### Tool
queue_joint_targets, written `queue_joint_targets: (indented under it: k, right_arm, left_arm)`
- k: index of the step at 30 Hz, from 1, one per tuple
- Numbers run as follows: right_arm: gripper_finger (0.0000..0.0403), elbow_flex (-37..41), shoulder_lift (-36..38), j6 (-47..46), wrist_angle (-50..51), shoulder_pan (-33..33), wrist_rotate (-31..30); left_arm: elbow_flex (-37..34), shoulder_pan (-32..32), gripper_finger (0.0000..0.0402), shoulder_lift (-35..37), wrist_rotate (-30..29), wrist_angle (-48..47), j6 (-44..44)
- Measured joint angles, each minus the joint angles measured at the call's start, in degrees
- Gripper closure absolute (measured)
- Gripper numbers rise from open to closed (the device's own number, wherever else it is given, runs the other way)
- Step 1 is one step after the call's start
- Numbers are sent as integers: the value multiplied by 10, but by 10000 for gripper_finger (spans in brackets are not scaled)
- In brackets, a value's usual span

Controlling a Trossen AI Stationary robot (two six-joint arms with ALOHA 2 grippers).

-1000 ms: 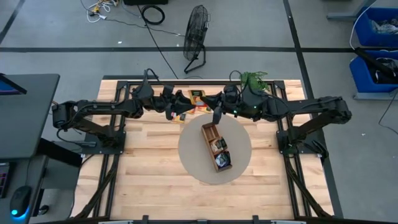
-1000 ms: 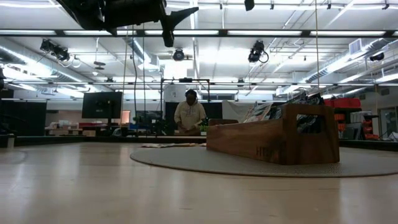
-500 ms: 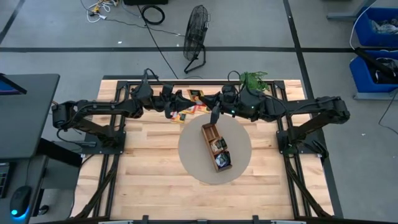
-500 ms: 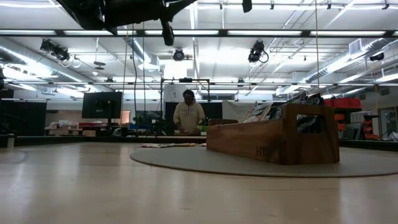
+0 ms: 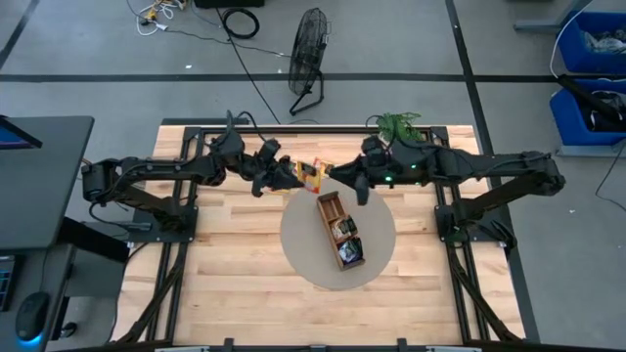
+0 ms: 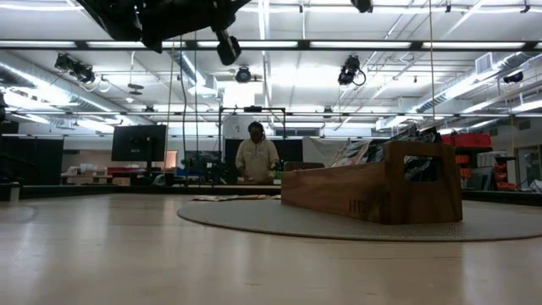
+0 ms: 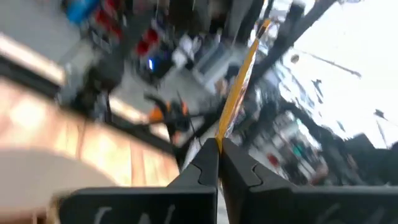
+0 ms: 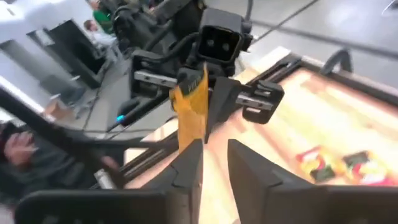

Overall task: Pick & Place Tea
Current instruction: Put the orange tea bag into the left section of the wooden organizer

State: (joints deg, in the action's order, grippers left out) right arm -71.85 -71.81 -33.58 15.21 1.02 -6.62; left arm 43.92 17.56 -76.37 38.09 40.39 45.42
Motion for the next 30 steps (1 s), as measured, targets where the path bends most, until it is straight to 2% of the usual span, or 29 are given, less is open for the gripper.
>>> queue_joint_targets:
  k: [4, 9, 14, 18, 25, 30]
  right_arm:
    - [296, 0, 31, -54, 41, -15, 55]
    - [270, -1, 36, -117, 75, -53, 159]
    - [255, -1, -1, -141, 87, -89, 256]
    - [252, -10, -34, -129, 60, -97, 271]
    - [252, -79, -129, -68, 133, -103, 313]
    - [252, -111, -189, -50, 145, -102, 335]
  left_arm:
    - [0, -1, 398, 0, 46, -82, -18]
    - [0, -13, 399, 0, 48, -161, -68]
    - [0, -25, 399, 0, 49, -194, -84]
    - [0, -35, 399, -3, 41, -240, -99]
    - [-1, -43, 399, -5, 38, -289, -121]
    - [0, -43, 399, -5, 37, -318, -127]
